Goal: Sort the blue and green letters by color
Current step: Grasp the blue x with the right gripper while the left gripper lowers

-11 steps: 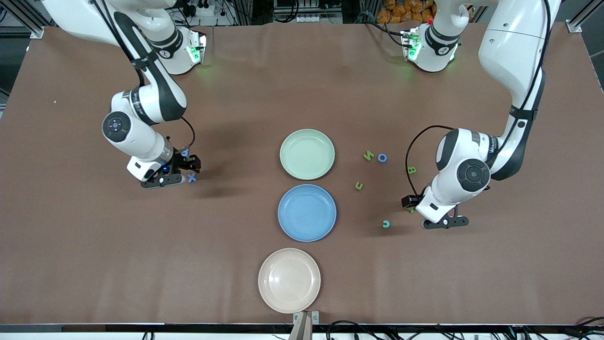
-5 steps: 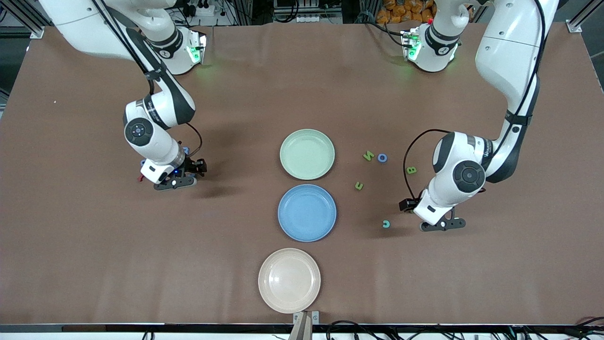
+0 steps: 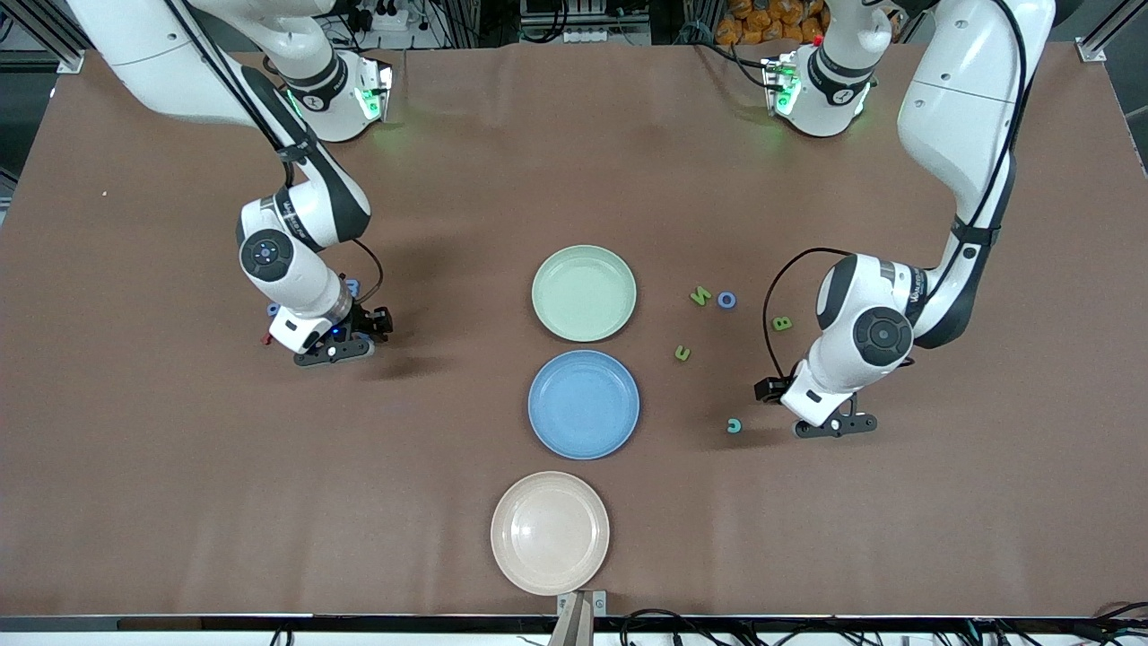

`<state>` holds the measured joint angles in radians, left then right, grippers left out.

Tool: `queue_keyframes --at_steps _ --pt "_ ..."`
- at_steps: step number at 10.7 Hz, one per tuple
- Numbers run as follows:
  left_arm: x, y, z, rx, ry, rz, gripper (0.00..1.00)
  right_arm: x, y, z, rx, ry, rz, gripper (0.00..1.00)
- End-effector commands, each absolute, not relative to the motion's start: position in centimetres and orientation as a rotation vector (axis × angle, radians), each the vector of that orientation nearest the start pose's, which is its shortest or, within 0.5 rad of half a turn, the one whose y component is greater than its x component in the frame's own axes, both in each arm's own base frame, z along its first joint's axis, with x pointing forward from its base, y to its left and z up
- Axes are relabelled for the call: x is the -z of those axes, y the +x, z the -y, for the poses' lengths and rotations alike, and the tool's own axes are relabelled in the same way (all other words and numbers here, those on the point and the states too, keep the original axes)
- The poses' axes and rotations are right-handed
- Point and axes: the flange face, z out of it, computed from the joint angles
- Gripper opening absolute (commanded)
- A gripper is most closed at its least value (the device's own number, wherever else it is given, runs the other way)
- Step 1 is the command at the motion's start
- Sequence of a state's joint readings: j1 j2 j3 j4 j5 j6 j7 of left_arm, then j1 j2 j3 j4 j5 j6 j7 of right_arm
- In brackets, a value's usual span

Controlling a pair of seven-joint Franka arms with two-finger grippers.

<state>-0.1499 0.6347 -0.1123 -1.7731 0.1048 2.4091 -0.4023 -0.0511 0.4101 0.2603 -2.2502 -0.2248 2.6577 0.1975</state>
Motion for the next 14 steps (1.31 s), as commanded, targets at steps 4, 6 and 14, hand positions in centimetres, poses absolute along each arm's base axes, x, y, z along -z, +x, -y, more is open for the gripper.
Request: queue_keyframes --at_steps 4,6,14 --pt "-19.5 63.3 16.7 0.079 -3.143 0.153 1.0 -18.0 53.1 -11.4 0.063 -3.137 0.293 0.66" --pt "-19.6 63.3 16.7 0.082 -3.142 0.151 1.0 -17.8 53.0 -11.4 0.06 -3.135 0.295 0.56" --pt "-18.3 63.0 16.9 0.058 -3.137 0.134 1.0 -16.9 53.0 -11.2 0.063 -3.127 0.278 0.0"
